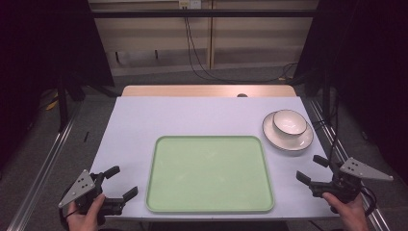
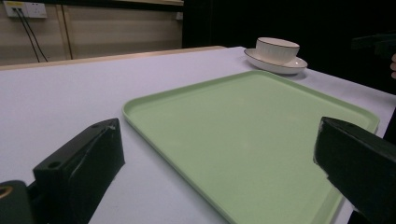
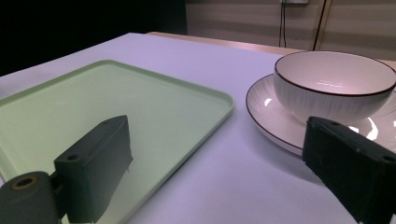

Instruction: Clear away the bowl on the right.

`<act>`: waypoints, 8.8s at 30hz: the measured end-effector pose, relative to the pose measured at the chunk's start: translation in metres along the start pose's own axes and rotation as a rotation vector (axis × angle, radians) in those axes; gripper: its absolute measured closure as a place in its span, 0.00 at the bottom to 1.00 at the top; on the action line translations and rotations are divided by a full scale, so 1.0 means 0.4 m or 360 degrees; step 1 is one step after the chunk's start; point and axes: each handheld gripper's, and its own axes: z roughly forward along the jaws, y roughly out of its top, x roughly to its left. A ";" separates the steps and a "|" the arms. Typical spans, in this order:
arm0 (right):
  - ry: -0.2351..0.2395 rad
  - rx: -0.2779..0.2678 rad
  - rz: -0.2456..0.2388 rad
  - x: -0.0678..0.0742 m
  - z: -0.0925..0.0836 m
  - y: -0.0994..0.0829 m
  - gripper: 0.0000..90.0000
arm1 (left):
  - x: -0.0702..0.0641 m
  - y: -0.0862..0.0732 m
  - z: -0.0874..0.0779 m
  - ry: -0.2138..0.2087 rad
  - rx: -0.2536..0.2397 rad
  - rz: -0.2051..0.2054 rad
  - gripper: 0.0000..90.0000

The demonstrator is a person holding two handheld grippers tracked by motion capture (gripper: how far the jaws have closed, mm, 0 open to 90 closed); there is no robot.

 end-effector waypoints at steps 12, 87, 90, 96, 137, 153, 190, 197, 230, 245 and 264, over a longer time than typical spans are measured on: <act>0.0019 0.0072 0.0026 -0.006 0.005 0.000 0.10 | 0.000 0.000 0.000 0.0004 0.0000 -0.0003 0.02; -0.0028 0.0442 0.0052 -0.273 0.159 0.142 0.50 | 0.001 0.001 0.000 0.0007 0.0012 0.0010 0.02; -0.0064 0.0489 0.0063 -0.296 0.176 0.149 0.51 | 0.002 0.000 0.001 0.0008 0.0011 0.0008 0.02; -0.0087 0.0497 0.0067 -0.308 0.188 0.166 0.51 | 0.002 0.000 0.000 0.0005 0.0011 0.0010 0.02; -0.0316 0.0858 0.0202 -0.388 0.355 0.149 0.79 | 0.002 0.000 0.001 0.0010 0.0013 -0.0001 0.02; -0.0316 0.0927 0.0255 -0.393 0.374 0.147 0.93 | 0.003 -0.001 0.003 0.0004 0.0013 -0.0010 0.02; -0.0269 0.0840 0.0339 -0.382 0.356 0.146 0.93 | 0.003 -0.001 0.001 0.0006 0.0014 -0.0012 0.02; -0.0277 0.0816 0.0361 -0.390 0.349 0.143 0.93 | 0.003 -0.001 0.002 0.0008 0.0013 -0.0014 0.02; -0.0220 0.0733 0.0425 -0.389 0.321 0.161 0.93 | 0.003 -0.001 0.002 0.0007 0.0012 -0.0014 0.02; -0.0145 0.0700 0.0421 -0.372 0.298 0.169 0.93 | 0.003 0.000 0.001 -0.0005 0.0009 0.0004 0.02; -0.0102 0.0735 0.0384 -0.346 0.255 0.175 0.93 | 0.004 0.000 0.002 0.0008 0.0011 -0.0006 0.02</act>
